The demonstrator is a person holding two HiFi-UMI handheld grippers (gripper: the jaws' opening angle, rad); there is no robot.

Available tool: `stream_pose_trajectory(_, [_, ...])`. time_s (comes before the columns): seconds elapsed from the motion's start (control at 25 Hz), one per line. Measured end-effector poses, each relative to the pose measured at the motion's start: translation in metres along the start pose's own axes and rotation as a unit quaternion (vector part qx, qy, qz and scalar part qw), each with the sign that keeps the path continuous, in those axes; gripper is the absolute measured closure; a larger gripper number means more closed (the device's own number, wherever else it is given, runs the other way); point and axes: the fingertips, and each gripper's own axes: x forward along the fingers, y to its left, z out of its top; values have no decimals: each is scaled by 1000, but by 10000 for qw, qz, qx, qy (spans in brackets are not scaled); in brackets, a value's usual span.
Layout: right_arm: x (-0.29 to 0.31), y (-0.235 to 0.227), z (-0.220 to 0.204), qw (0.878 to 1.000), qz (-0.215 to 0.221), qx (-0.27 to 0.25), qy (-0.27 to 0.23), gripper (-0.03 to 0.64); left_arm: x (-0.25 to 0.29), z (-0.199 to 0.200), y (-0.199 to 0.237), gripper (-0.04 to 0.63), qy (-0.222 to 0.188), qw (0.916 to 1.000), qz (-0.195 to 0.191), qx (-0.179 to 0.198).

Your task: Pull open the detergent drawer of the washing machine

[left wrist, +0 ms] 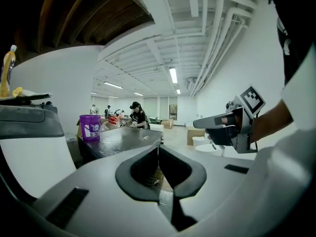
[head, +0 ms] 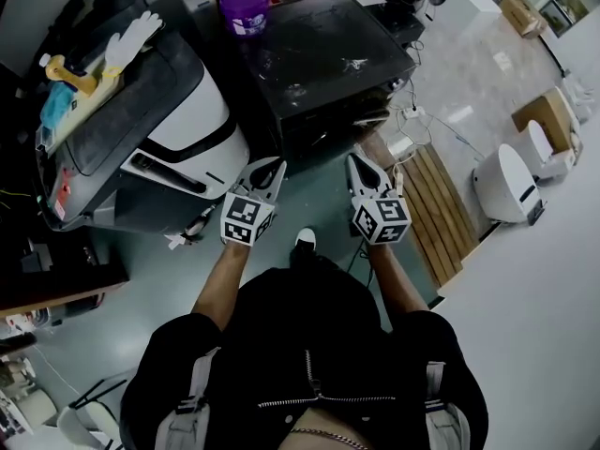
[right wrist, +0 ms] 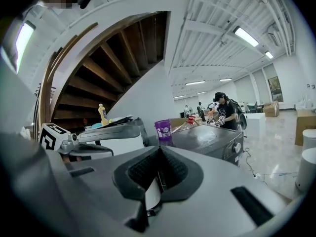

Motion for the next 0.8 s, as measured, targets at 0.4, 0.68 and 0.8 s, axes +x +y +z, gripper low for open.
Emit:
stream_pose_trajectory(0.4, [68,-36,3,9988,428,162,182,611,49,10,24,574,101,9998,194,-8])
stream_pose_trajectory(0.68, [99,-45,5,9978,586,236,205,614,72,16,44,574,109,9996,241,13])
stream_pose_trajectory(0.8, [112,-48,10,9978,601,225,192,614,84,22,53,573,65,9998,210,1])
